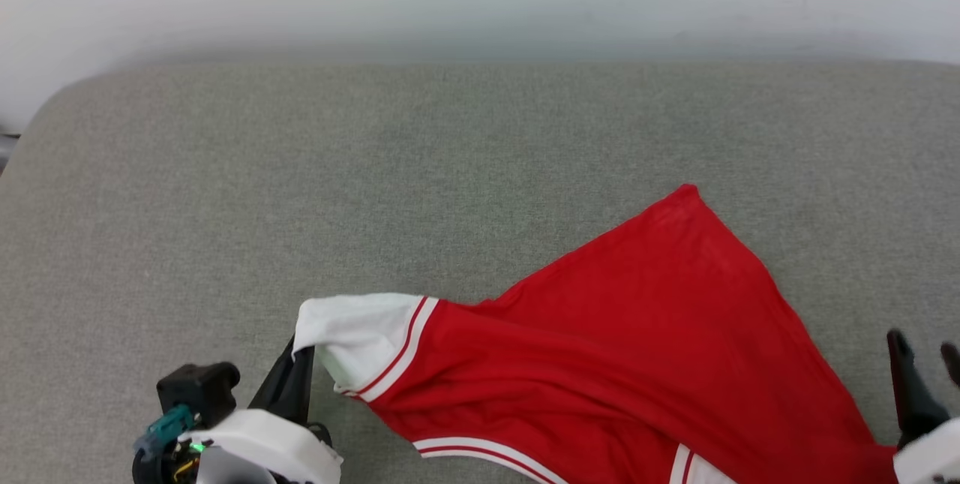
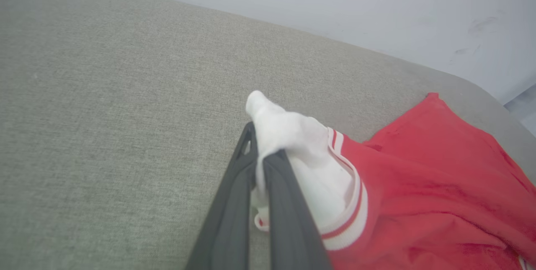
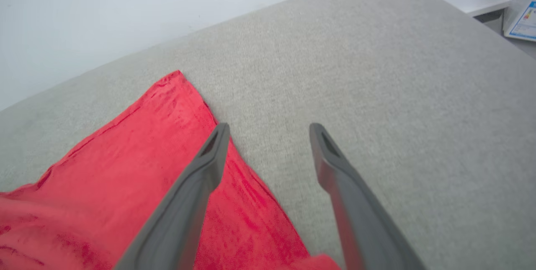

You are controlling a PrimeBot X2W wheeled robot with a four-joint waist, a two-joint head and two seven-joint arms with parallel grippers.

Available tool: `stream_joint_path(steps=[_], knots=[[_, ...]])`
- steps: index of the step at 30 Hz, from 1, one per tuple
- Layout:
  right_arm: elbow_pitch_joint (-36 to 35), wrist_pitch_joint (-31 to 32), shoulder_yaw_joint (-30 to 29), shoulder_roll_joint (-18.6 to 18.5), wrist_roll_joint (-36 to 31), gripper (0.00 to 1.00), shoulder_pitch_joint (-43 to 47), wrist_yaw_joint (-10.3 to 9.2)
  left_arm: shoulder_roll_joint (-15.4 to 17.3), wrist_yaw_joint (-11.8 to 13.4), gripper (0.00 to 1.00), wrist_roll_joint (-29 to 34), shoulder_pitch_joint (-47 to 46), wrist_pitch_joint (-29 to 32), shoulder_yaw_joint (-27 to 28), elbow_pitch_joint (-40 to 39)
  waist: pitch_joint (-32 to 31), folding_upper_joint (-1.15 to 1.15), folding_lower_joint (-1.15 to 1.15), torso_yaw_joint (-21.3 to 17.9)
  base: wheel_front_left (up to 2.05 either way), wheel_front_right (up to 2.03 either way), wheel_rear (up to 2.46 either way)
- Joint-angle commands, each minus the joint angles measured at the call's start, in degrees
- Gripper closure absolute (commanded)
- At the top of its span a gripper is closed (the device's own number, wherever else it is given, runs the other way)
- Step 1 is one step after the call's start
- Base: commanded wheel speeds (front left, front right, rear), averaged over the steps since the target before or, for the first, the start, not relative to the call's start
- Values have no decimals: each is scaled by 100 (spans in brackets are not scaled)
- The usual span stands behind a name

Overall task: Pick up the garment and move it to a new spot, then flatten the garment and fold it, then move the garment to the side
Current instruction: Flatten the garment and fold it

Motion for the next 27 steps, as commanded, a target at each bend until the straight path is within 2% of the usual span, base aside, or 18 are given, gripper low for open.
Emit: stream_joint_path(steps=[1, 4, 7, 9, 13, 18, 23, 27], knots=[[102, -179, 75, -102, -23, 0, -219, -2, -16, -26, 100, 51, -121, -38, -21, -44, 105, 0, 0, 79, 0, 0, 0], [422, -400, 279, -319, 12, 0, -827, -2, -45, -53, 100, 93, -342, -55, -53, -83, 277, 0, 0, 150, 0, 0, 0], [851, -167, 555, -566, 72, 0, -1474, -2, -89, -45, 100, 144, -515, -73, -120, -131, 465, 0, 0, 219, 0, 0, 0], [1080, 231, 803, -815, 146, 0, -1906, -2, -126, -76, 100, 186, -631, -93, -180, -181, 594, 0, 0, 290, 0, 0, 0], [1343, 1436, 1408, -1416, 350, 0, -2713, -2, -217, -127, 100, 271, -841, -146, -296, -240, 854, 0, 0, 468, 0, 0, 0], [1525, 2873, 1945, -1891, 514, 0, -3546, -2, -312, -171, 100, 351, -1057, -221, -419, -332, 1153, 0, 0, 682, 0, 0, 0], [1768, 3514, 2493, -2176, 482, 0, -4195, -2, -403, -212, 100, 403, -1244, -276, -529, -422, 1453, 0, 0, 866, 0, 0, 0], [2075, 3606, 2961, -2241, 592, 0, -4618, -2, -445, -227, 100, 419, -1354, -333, -546, -445, 1709, 0, 0, 915, 0, 0, 0]])
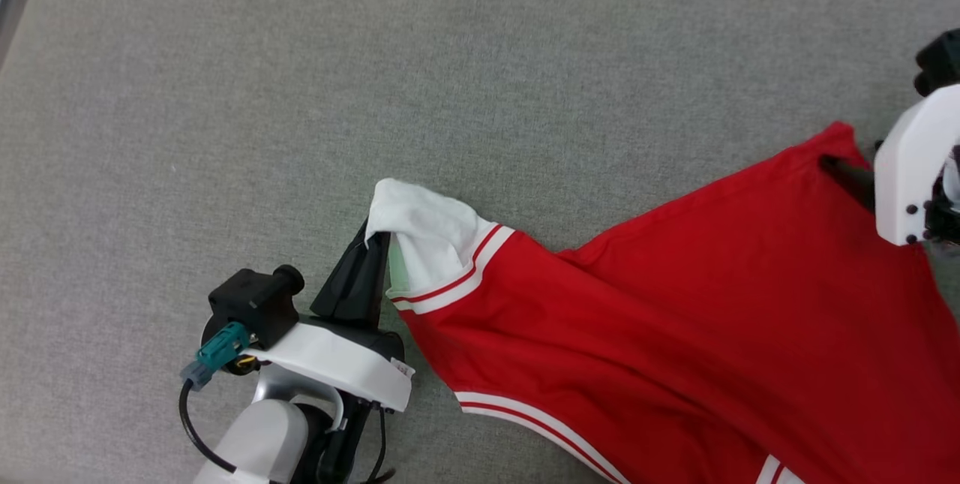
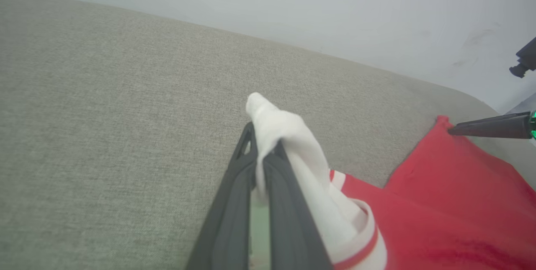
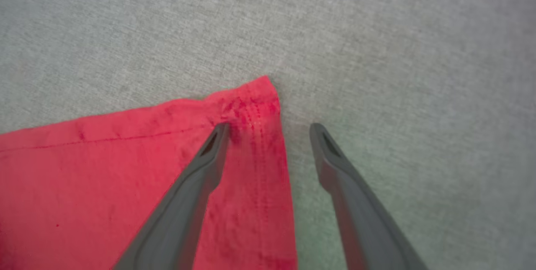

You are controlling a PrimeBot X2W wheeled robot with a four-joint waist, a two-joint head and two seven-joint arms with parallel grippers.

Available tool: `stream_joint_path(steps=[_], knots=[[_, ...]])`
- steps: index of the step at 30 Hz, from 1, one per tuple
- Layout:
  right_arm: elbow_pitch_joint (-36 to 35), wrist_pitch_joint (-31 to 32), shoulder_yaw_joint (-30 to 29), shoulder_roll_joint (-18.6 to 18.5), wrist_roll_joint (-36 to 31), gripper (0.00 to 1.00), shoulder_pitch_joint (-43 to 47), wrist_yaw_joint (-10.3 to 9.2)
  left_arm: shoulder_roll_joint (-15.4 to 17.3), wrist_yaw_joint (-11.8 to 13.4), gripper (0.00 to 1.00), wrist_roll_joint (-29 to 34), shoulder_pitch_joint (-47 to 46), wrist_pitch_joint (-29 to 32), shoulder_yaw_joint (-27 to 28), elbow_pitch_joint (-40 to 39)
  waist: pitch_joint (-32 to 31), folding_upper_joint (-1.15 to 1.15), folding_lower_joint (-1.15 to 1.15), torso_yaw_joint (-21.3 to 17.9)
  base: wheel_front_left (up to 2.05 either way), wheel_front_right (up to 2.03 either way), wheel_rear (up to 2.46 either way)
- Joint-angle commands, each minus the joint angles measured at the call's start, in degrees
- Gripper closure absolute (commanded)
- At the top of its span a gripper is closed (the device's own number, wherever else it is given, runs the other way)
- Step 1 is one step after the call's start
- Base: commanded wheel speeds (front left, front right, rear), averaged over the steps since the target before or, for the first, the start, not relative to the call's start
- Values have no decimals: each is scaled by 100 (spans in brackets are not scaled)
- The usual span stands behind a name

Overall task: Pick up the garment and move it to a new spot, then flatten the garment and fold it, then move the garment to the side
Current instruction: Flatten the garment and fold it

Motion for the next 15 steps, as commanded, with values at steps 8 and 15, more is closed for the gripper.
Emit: stream_joint_path(steps=[8, 15], knots=[[1037, 543, 1057, -84, 667, 25, -42, -1, -73, -51, 100, -6, -201, -104, -31, 140, 291, 0, -1, 128, 0, 0, 0], [1262, 261, 1272, -132, 928, 100, -325, -2, -26, -14, 100, -87, -116, -138, 45, 257, 102, 0, -1, 50, 0, 0, 0]])
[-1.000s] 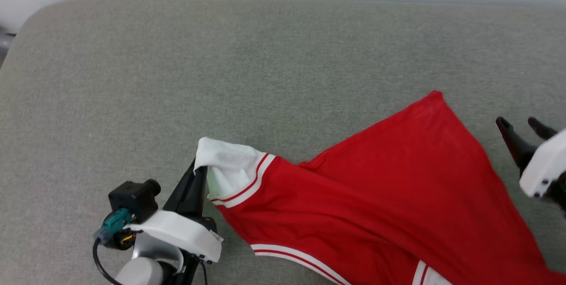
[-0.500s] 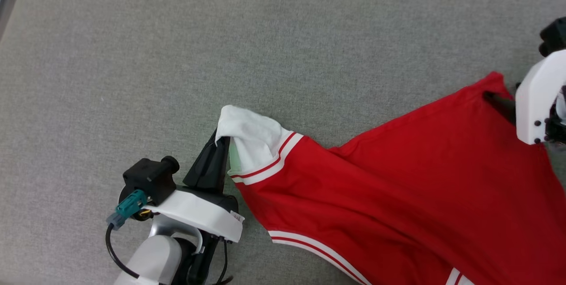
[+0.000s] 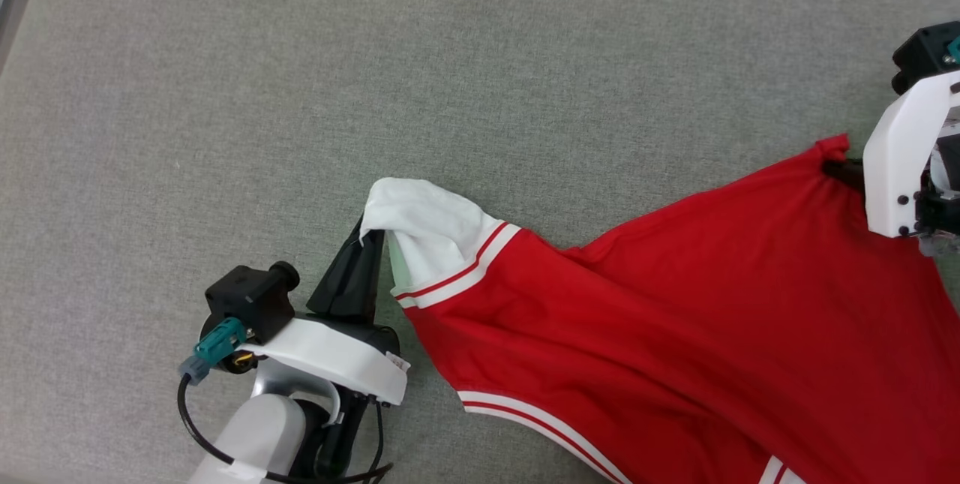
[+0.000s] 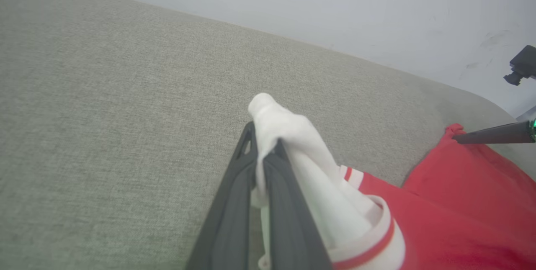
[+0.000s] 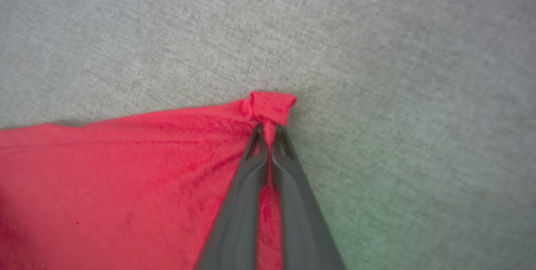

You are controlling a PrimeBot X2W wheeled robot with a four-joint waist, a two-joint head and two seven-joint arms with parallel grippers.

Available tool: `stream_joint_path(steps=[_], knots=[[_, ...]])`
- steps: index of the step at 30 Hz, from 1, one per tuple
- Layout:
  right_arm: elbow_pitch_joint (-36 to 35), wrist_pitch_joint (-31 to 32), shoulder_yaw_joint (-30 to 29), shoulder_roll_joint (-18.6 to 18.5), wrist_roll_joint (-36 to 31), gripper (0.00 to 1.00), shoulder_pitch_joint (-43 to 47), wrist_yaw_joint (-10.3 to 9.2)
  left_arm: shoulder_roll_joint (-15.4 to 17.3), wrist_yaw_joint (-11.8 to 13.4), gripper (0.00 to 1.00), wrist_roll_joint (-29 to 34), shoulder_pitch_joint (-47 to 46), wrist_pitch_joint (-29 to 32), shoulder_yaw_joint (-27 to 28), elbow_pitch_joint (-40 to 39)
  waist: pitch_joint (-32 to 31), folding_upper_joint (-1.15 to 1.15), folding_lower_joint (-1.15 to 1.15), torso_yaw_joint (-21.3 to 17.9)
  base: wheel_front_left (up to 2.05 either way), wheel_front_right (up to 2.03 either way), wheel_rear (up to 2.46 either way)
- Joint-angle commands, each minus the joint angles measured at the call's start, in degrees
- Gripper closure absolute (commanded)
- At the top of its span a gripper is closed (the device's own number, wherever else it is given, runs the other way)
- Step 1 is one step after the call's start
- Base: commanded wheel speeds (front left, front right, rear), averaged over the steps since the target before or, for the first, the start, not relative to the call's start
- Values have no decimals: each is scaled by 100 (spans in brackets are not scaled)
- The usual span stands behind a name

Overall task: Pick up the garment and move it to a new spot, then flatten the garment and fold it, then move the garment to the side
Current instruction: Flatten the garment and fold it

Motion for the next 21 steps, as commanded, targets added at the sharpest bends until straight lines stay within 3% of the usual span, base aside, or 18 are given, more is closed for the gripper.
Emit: stream_joint_path(steps=[1, 11, 21], knots=[[266, -124, 151, 138, 39, 100, 211, -2, 36, 26, 100, -30, 27, -18, 28, 26, -125, 0, 0, -58, 0, 0, 0], [322, -1771, -325, 337, -315, 100, -96, -3, 431, 202, 100, -115, -201, 110, 484, 79, -932, 0, 0, -483, 0, 0, 0], [403, -2429, -746, 783, -930, 100, -290, -3, 826, -1, 100, -236, -1475, 665, 710, 617, -1532, 0, 0, -951, 0, 0, 0]])
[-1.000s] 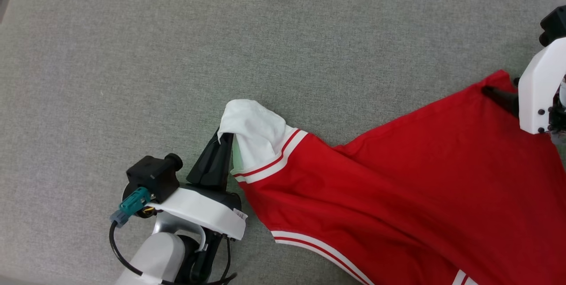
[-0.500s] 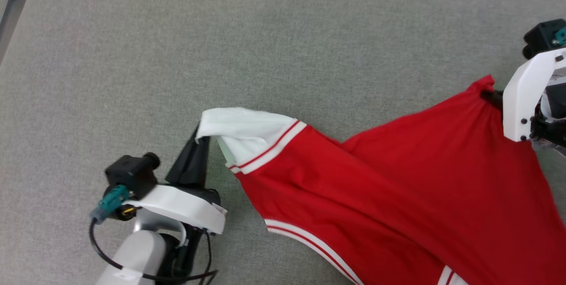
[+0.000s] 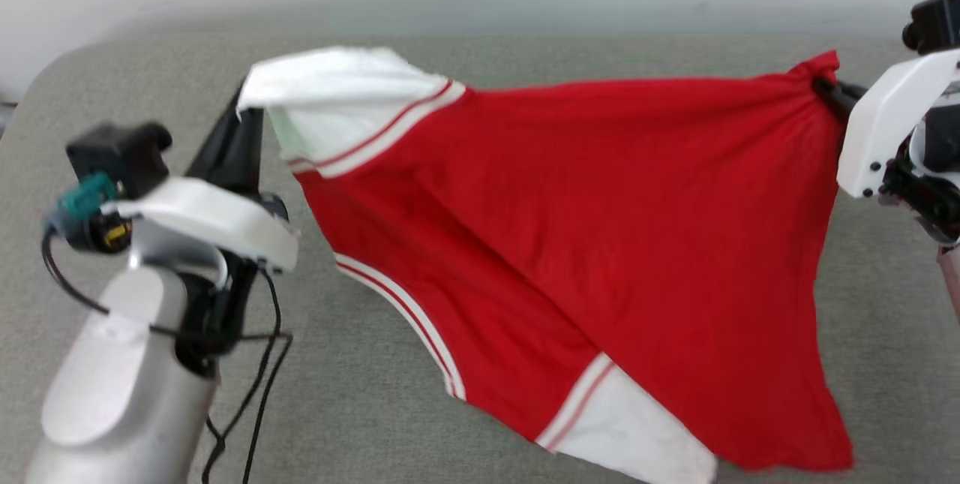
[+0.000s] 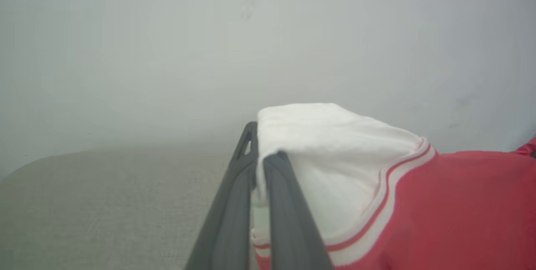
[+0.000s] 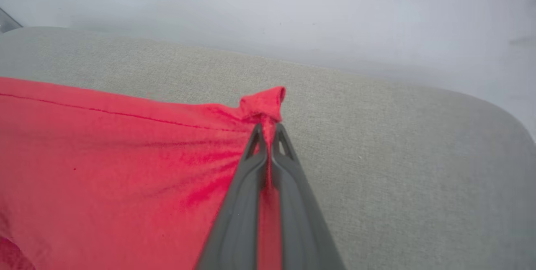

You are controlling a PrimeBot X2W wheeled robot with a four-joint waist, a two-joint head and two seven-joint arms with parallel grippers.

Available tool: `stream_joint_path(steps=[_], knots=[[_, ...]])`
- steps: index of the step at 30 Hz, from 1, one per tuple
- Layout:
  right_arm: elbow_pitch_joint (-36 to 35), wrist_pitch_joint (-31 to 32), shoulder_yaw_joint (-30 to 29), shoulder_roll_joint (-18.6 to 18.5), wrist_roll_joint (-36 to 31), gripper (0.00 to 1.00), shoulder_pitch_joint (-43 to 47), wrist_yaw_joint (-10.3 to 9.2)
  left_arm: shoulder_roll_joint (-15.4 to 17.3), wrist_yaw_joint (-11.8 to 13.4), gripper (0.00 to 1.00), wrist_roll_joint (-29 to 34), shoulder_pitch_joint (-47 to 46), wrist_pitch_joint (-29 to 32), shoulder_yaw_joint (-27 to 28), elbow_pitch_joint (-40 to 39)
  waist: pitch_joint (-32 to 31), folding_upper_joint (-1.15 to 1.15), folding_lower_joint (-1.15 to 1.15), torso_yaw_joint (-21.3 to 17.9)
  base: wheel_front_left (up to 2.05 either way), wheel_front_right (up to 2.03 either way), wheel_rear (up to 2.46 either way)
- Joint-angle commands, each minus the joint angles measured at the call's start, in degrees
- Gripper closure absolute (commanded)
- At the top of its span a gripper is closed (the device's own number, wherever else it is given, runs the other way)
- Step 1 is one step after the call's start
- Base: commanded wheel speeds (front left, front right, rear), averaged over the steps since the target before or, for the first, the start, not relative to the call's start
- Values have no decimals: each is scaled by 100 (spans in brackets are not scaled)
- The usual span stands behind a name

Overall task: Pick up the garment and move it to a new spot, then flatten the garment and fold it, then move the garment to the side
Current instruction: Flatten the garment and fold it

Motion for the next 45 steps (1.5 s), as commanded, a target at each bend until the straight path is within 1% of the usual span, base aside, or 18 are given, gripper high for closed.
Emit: stream_joint_path(steps=[1, 2, 6, 10, 14, 17, 19, 23, 28, 34, 40, 43, 45], knots=[[8, -82, -88, 71, -142, 100, -193, -5, 48, -61, 100, -56, -413, 93, 41, 214, -168, 0, 0, -200, 0, 0, 0], [8, -82, -88, 71, -142, 100, -193, -5, 48, -61, 100, -56, -413, 93, 41, 214, -168, 0, 0, -200, 0, 0, 0], [52, -271, -279, 138, -479, 100, -570, -6, 40, -180, 100, -31, -1296, 281, 21, 771, -152, 0, 0, -294, 0, 0, 0], [102, -483, -470, 230, -804, 100, -1129, -6, 80, -259, 100, 48, -2271, 339, 47, 1300, 53, 0, 0, -380, 0, 0, 0], [107, -753, -654, 233, -1119, 100, -1894, -7, 130, -298, 100, 174, -3326, 265, 104, 1699, 414, 0, 0, -439, 0, 0, 0], [120, -937, -746, 241, -1303, 100, -2472, -7, 250, -294, 100, 285, -4066, 217, 166, 1934, 739, 0, 0, -477, 0, 0, 0], [161, -1065, -767, 282, -1409, 100, -2783, -8, 334, -227, 100, 358, -4407, 188, 213, 2094, 890, 0, 0, -526, 0, 0, 0], [246, -1202, -840, 255, -1486, 100, -3408, -9, 489, -246, 100, 431, -5069, 255, 259, 2206, 1329, 0, 0, -573, 0, 0, 0], [403, -1395, -838, 287, -1571, 100, -3915, -9, 600, -319, 100, 417, -5537, 307, 276, 2357, 1859, 0, 0, -558, 0, 0, 0], [719, -1585, -676, 459, -1492, 100, -4178, -9, 583, -441, 100, 324, -5703, 274, 267, 2599, 2332, 0, 0, -541, 0, 0, 0], [1103, -1817, -442, 592, -1325, 100, -4077, -8, 418, -589, 100, 169, -5392, 134, 233, 2984, 2571, 0, 0, -505, 0, 0, 0], [1309, -1952, -286, 652, -1198, 100, -3845, -8, 330, -695, 100, 27, -5154, 39, 246, 3173, 2562, 0, 0, -471, 0, 0, 0], [1442, -2051, -158, 650, -1127, 100, -3612, -8, 221, -783, 100, -121, -4834, -72, 275, 3298, 2471, 0, 0, -438, 0, 0, 0]])
